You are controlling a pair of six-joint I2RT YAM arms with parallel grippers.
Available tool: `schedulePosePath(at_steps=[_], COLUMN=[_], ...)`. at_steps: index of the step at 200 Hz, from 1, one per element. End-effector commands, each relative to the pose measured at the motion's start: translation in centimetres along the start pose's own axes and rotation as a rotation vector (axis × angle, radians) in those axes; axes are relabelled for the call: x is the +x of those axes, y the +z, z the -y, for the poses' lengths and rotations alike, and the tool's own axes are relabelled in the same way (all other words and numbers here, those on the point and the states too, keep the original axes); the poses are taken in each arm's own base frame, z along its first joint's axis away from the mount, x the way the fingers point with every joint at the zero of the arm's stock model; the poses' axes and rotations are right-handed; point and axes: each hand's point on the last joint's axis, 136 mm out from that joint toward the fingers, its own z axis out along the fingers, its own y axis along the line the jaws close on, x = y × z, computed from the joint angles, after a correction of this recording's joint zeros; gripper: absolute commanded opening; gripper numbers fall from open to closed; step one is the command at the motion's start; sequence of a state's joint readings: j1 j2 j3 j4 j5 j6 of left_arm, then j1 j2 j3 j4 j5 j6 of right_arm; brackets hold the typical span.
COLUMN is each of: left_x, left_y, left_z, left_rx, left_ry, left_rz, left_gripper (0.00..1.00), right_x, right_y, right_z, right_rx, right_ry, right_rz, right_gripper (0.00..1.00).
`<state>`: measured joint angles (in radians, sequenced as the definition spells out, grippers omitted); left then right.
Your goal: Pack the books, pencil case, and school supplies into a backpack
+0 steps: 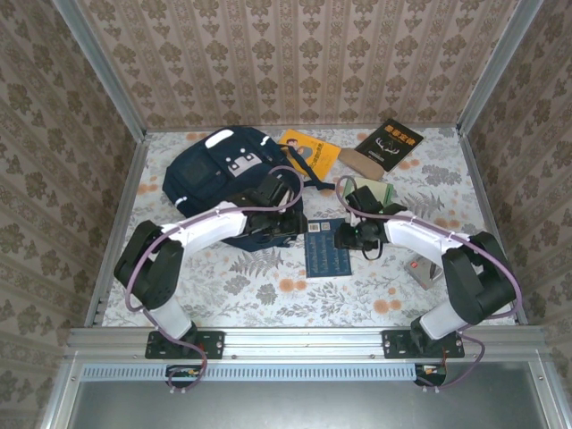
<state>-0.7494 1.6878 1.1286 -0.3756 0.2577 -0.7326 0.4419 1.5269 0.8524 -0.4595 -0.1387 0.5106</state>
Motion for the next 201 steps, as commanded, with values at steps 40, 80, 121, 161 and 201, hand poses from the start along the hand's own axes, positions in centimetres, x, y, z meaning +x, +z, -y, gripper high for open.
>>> schedulePosePath(at_steps=[40,80,121,161,201], left_x=[2.2,3.6,4.9,4.7,2.6], left_y=[2.1,3.5,5.1,6.9,6.8], left_z=[1.6,1.4,0.3,0.7,3.6], left_rx=[0.057,0.047,0.008,0.067,0.252], left_ry=[-0.022,-0.024,-0.047,-0.063,-0.094], left_rz=[-0.144,-0.204,-0.268,-0.28,-0.211], left_gripper=[0.56,0.56,0.56,0.56,0.52], right_x=[0.8,1.0,1.0,1.1,1.0], right_y=[2.3,3.0,3.1,3.3,3.1], right_z=[0.3,0.5,0.3,-0.3,-1.5], right_rx=[-0.02,-0.015,-0.019,-0.032,-0.087], right_ry=[0.072,0.085,0.099,0.102,0.123], right_rz=[-0.022,-0.035,-0.035,-0.041,-0.049], right_gripper=[0.4,0.37,0.36,0.33,0.28])
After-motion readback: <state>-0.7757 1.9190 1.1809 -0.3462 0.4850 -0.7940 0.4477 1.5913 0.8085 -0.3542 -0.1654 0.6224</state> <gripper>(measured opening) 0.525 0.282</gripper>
